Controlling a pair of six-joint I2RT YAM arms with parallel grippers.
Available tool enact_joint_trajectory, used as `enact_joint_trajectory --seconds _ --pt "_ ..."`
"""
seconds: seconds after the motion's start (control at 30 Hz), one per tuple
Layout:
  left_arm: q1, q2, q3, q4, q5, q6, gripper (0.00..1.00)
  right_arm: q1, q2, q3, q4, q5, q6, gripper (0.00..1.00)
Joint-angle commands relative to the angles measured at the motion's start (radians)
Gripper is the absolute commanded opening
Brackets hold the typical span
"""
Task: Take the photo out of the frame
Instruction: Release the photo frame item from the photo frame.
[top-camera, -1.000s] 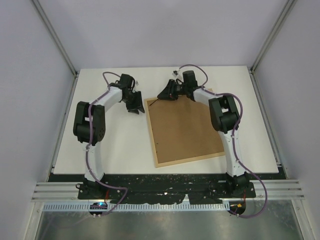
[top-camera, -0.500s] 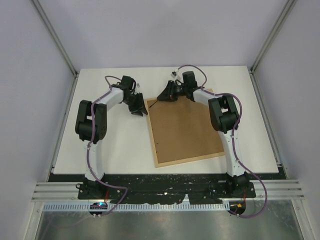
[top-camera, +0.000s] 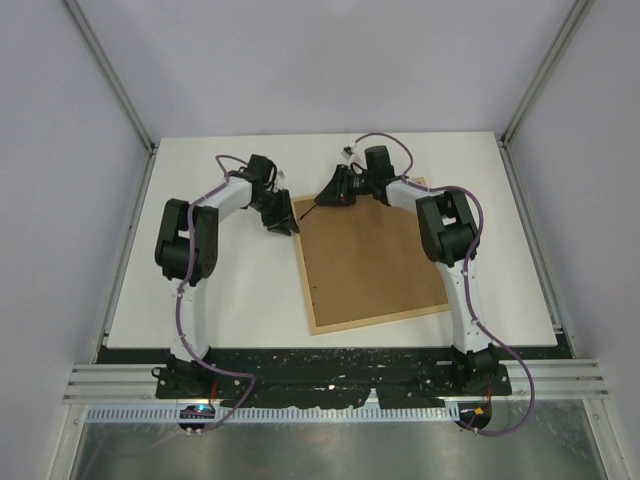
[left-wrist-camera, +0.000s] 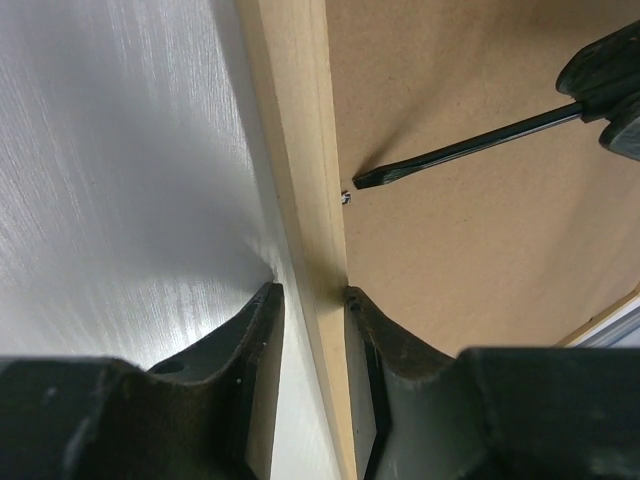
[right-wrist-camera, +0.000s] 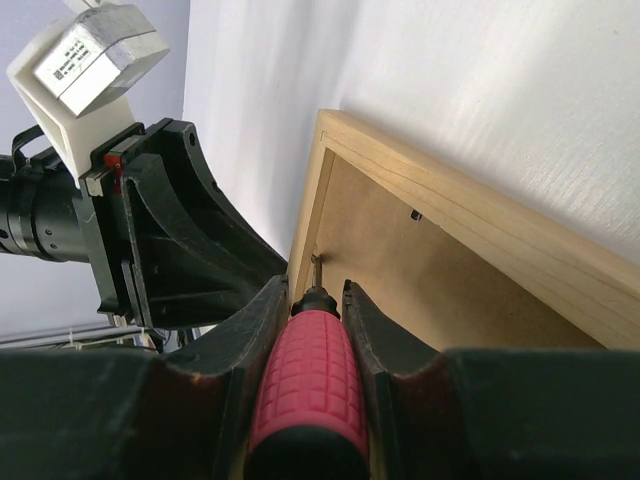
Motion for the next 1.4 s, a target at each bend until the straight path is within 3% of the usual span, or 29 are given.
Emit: enact_joint_trajectory --seconds 0.0,0.9,1.37 --pt "-0.006 0.014 0.038 0.012 0.013 -0.012 0.33 0.015 -0.011 0.005 0.047 -0.013 -0.032 0.08" --pt "-0.006 0.009 0.029 0.012 0.001 -0.017 0.15 0.046 0.011 -0.098 0.085 0.006 -0.039 0.08" --pt "-0.006 0.018 0.03 0.012 0.018 -0.031 0.14 0.104 0.059 -0.136 0.197 -0.092 0.149 0.08"
